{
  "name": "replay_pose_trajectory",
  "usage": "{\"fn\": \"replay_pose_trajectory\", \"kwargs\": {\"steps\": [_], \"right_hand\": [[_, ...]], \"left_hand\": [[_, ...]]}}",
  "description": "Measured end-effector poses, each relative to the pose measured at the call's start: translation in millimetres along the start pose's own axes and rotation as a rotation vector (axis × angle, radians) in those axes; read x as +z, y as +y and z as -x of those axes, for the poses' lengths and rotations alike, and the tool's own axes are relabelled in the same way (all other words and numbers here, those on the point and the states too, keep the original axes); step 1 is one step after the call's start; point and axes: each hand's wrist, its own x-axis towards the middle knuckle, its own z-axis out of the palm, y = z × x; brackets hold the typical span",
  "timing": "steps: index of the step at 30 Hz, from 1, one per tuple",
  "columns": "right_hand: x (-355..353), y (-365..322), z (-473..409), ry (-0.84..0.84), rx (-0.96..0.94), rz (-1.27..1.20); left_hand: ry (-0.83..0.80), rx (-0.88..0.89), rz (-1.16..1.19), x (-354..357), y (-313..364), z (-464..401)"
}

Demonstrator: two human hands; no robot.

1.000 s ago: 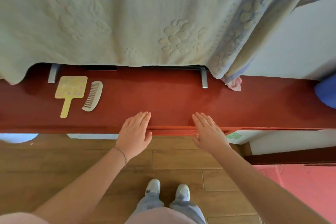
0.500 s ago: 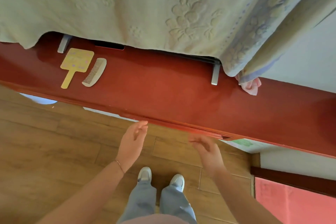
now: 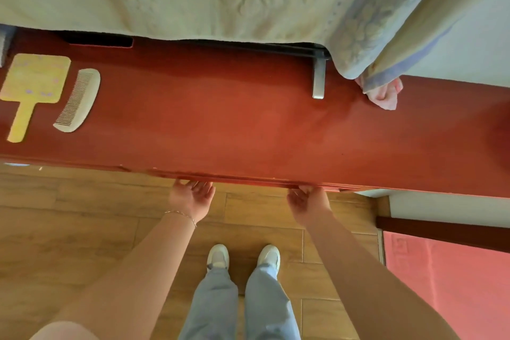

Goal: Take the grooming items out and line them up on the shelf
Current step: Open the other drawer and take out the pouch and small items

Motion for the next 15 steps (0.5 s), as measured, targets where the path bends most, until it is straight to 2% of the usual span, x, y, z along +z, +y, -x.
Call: {"fn": "replay_pose_trajectory", "kwargs": {"steps": [3, 15], "right_hand": [[-0.4, 2.9, -4.8, -0.017, -0.010, -0.068], [-46.6, 36.2, 13.6, -0.010, 0.017, -0.039]], "left_hand": [[-0.002, 0.022, 0.013, 2.2, 0.0, 0.8], [0.045, -0.026, -0.033, -52.0, -12.6, 22.1]]}}
